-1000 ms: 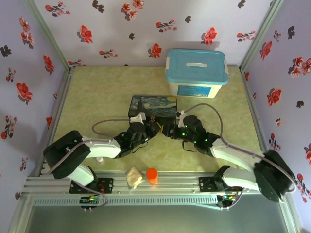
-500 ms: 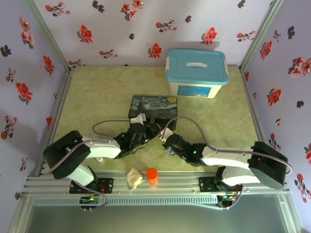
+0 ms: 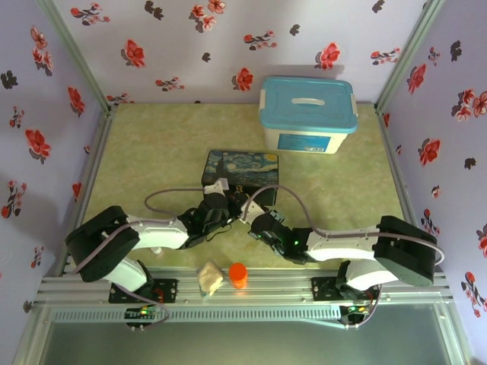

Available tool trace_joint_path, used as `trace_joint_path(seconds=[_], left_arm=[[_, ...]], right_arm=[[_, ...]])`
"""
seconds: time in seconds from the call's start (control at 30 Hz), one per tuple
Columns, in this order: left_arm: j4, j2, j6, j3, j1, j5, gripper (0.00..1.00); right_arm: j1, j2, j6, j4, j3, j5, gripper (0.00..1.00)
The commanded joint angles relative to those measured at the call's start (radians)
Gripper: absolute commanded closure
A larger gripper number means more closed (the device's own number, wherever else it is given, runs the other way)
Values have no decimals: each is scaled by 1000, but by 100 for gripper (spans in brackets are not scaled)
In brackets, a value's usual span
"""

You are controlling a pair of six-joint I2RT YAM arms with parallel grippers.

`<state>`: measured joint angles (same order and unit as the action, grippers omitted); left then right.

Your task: Unlock the padlock with the key

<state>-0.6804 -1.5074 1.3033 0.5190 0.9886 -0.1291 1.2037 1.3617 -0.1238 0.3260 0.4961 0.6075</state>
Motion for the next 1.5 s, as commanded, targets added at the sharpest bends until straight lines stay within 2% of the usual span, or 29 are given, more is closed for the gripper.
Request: trace_joint_path(seconds=[0.0, 0.27, 0.4, 0.5, 0.57, 0.67, 0.9, 1.0, 1.17, 1.23, 1.33, 1.47], left_arm=[[-85, 28, 17, -13, 10, 19, 100], [-89, 29, 24, -13, 9, 20, 100], [-91, 29, 26, -13, 9, 22, 100], [-90, 29, 28, -15, 8, 22, 100], [-91, 28, 28, -16, 9, 22, 100], [-96, 25, 32, -21, 9, 23, 100], [-129, -6, 42, -34, 8, 34, 100], [-156, -30, 51, -38, 8, 42, 100], [-162, -72, 35, -41, 8, 42, 100], [-140, -90, 18, -38, 8, 42, 100], [-49, -104, -17, -18, 7, 44, 100], [-84, -142, 1, -42, -7, 53, 100]], right_arm=[[10, 19, -17, 91, 15, 40, 83], [11, 84, -25, -9, 51, 126, 84], [10, 111, 1, -5, 52, 192, 88], [-2, 122, 29, 12, 43, 187, 92], [-17, 110, 57, 30, 25, 121, 96], [-59, 67, 103, 81, -21, -55, 100], [-214, -40, 190, 151, -124, -487, 100], [-267, -58, 222, 168, -141, -604, 100], [-284, -36, 264, 137, -122, -637, 100], [-285, -26, 288, 107, -108, -632, 89], [-284, -47, 313, 43, -95, -604, 81], [-285, -126, 340, 64, -137, -574, 73]])
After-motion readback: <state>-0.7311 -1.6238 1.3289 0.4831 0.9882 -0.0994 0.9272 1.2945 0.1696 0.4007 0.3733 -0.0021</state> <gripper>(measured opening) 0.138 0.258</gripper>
